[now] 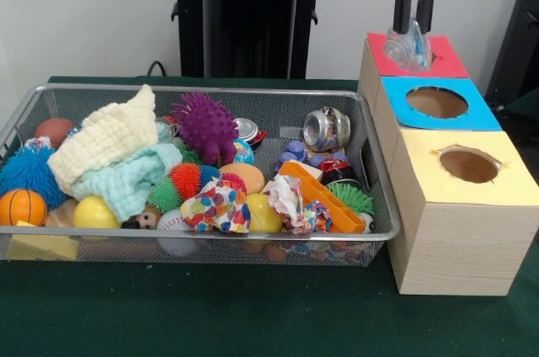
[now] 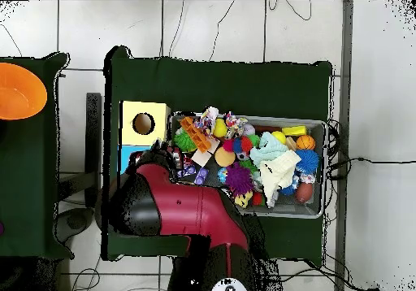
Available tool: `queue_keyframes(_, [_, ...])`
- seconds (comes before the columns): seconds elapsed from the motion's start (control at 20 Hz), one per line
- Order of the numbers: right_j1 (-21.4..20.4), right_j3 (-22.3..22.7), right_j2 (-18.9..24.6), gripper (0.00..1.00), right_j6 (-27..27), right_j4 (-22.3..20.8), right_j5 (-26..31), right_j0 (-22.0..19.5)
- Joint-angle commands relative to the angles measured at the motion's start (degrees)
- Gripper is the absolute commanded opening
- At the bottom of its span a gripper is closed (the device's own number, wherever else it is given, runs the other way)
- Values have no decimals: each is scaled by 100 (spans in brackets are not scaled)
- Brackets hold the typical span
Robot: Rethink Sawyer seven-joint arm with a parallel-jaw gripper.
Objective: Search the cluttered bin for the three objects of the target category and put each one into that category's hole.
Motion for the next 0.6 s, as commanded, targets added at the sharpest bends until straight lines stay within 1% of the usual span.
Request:
queue_keyframes(0.05, [404, 23, 40, 0, 1483, 261, -528, -30])
queue_keyframes(0.3, [560, 86, 116, 0, 1549, 367, -884, -24])
queue_keyframes(0.45, [578, -2, 59, 0, 1513, 469, -799, 52])
queue_keyframes(0.6, [691, -25, -24, 0, 1519, 516, -917, 148])
